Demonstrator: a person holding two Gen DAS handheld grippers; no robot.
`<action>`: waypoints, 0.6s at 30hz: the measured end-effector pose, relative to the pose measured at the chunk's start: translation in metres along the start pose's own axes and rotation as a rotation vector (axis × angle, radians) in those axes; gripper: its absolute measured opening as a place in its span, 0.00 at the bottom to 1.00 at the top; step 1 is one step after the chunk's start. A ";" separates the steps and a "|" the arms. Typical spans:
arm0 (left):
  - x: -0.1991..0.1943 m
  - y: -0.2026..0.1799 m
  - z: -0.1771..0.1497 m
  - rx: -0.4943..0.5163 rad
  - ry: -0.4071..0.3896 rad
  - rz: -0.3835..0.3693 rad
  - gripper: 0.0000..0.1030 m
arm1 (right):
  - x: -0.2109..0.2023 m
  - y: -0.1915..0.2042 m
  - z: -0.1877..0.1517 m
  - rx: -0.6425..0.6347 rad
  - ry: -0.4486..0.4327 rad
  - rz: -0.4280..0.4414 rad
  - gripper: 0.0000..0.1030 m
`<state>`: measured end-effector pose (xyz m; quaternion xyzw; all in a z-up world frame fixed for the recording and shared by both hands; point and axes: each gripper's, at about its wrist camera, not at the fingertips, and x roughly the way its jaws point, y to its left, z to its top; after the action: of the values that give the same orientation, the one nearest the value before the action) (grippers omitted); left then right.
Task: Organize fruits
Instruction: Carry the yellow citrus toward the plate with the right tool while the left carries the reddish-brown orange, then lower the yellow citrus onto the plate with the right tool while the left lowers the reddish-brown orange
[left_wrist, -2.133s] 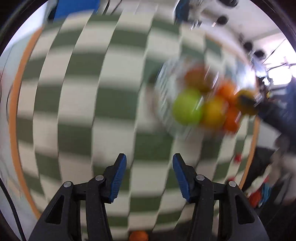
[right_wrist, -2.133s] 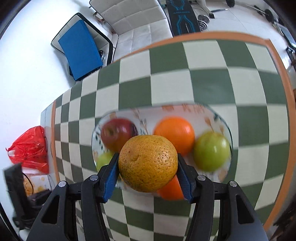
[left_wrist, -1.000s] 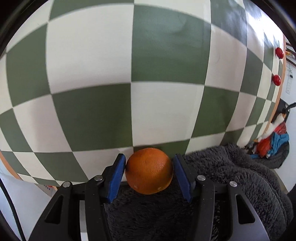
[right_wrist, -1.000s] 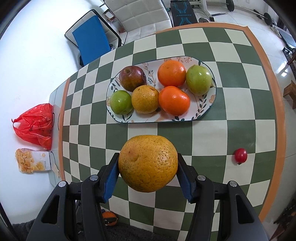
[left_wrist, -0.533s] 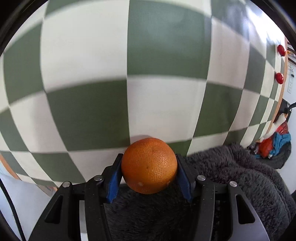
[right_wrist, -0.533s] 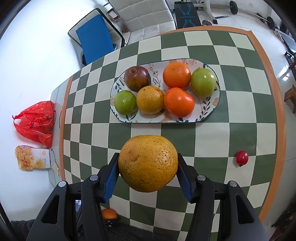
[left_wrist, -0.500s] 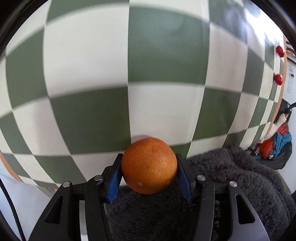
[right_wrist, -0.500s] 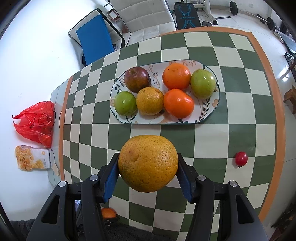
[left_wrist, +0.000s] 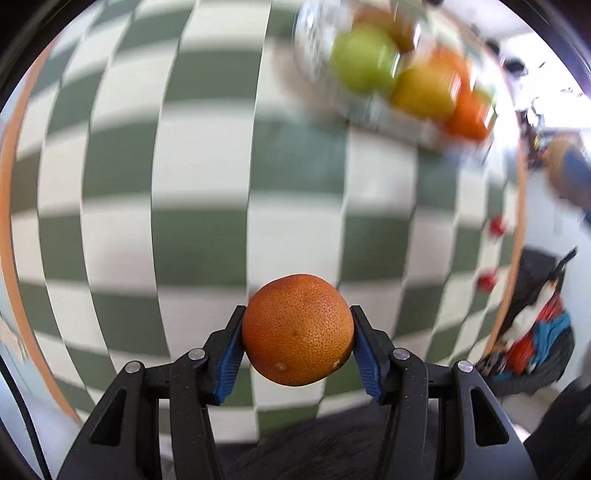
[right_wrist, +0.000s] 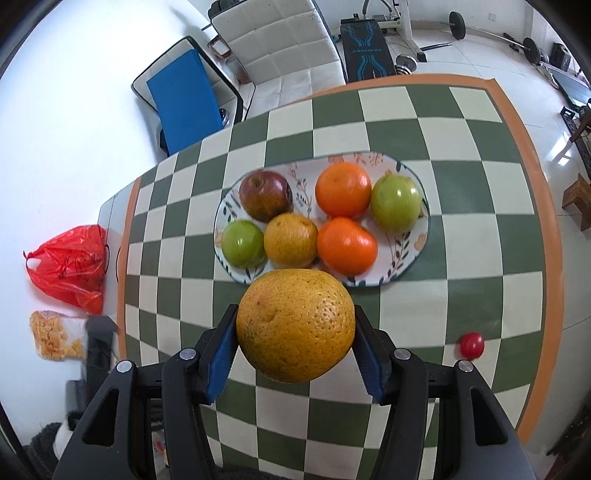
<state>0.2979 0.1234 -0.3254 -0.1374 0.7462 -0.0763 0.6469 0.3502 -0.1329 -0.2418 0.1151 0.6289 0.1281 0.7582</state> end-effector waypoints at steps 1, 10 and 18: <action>-0.011 -0.002 0.014 0.000 -0.023 -0.016 0.49 | 0.000 0.001 0.006 0.002 -0.008 -0.001 0.59; -0.046 -0.033 0.154 -0.027 -0.153 -0.066 0.49 | 0.042 0.012 0.112 -0.005 -0.028 -0.045 0.59; 0.014 -0.037 0.201 -0.050 -0.043 -0.021 0.50 | 0.131 0.013 0.175 -0.028 0.169 -0.106 0.59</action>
<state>0.4986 0.0973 -0.3581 -0.1630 0.7323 -0.0617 0.6584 0.5447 -0.0783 -0.3260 0.0599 0.6940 0.1061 0.7096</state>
